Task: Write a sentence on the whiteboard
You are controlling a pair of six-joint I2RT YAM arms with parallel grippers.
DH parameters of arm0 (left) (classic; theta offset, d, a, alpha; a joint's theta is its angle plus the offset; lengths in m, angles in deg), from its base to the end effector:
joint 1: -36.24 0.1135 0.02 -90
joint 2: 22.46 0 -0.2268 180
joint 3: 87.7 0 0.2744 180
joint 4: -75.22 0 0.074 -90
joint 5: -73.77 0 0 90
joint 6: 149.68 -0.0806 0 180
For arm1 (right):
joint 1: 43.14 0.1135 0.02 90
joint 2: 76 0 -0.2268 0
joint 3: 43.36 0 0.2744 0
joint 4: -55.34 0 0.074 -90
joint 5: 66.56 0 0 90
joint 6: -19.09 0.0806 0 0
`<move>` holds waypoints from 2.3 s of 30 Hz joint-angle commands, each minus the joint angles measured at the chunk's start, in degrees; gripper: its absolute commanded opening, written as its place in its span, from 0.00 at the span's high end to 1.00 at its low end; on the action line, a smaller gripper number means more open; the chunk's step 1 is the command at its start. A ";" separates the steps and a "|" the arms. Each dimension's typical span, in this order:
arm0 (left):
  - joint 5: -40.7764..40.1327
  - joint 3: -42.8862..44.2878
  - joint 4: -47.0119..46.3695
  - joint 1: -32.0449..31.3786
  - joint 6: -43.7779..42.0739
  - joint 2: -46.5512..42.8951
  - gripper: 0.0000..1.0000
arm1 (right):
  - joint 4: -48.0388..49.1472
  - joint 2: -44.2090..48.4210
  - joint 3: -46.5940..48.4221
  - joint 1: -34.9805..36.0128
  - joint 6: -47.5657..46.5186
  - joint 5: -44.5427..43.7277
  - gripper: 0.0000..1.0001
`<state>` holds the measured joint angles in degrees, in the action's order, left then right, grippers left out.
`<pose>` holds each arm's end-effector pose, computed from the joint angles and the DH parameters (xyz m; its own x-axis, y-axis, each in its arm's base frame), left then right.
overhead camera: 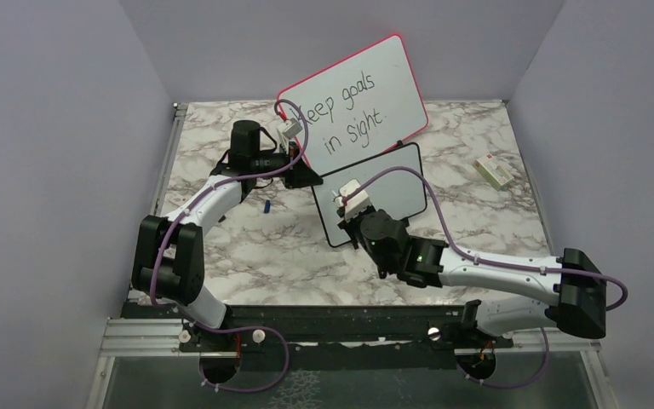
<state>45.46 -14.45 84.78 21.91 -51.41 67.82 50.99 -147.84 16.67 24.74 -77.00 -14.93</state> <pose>0.3543 -0.1638 0.2097 -0.5558 0.0716 -0.8283 0.8086 0.2778 -0.5186 0.1780 0.3051 0.2347 -0.0510 -0.3463 -0.9367 -0.5101 0.8154 -0.2737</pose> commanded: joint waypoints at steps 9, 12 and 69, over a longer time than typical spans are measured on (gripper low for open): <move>-0.17 -0.59 2.20 -0.26 -1.68 -0.71 1.00 | 6.67 -3.76 4.02 0.33 0.09 -3.67 1.00; -0.16 -0.63 2.24 -0.26 -1.68 -0.73 1.00 | 6.84 -4.51 4.53 0.33 0.03 -4.30 1.00; 0.55 -0.62 2.19 -0.26 -1.68 -0.46 1.00 | -8.93 -8.06 8.39 0.32 8.86 -3.73 0.99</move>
<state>44.85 -14.45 84.95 21.93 -52.09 67.82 46.81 -155.62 23.62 25.07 -70.75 -19.48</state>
